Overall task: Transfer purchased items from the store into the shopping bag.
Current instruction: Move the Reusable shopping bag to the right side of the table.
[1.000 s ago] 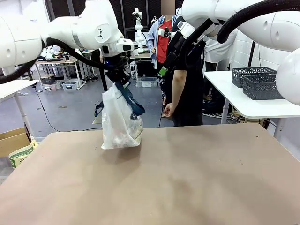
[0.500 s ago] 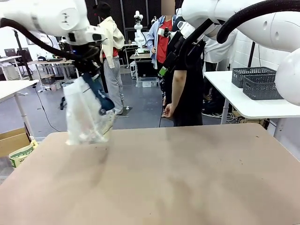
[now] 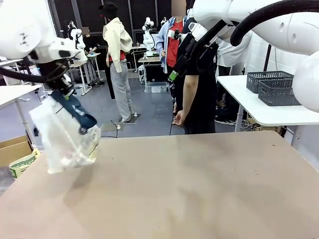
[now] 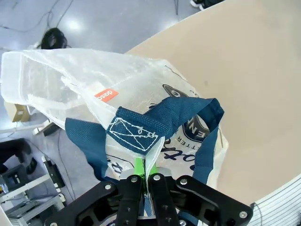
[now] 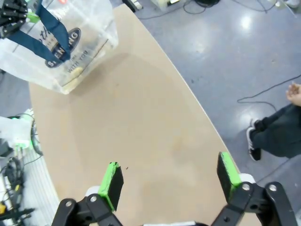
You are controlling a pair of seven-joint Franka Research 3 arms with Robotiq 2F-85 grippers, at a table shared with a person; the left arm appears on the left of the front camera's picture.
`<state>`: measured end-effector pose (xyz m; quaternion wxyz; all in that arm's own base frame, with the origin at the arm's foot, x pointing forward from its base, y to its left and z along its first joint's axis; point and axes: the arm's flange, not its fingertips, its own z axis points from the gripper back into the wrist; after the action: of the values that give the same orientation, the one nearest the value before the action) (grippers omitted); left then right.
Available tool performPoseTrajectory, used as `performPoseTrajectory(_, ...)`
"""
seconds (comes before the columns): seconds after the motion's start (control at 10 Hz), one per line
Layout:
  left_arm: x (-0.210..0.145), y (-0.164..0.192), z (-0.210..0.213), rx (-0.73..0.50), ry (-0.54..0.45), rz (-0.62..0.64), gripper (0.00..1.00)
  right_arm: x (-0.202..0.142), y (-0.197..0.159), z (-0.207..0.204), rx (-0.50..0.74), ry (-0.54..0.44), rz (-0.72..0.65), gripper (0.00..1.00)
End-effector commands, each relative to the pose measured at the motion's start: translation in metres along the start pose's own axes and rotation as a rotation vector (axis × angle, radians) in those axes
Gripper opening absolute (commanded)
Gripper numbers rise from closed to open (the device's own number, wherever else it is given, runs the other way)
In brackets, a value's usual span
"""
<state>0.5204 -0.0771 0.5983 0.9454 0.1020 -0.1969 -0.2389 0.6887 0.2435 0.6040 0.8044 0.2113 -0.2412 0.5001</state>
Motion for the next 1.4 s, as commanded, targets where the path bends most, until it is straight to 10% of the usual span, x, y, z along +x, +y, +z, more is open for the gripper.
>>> performPoseTrajectory(0.0,-0.031,0.019,0.005,-0.013,-0.055,-0.055,0.0,0.008,-0.004,0.001,0.004,0.014,0.004,1.0)
performPoseTrajectory(1.3,-0.105,0.072,-0.064,-0.063,0.065,0.088,0.0,0.008,-0.004,0.001,0.004,0.014,0.004,1.0)
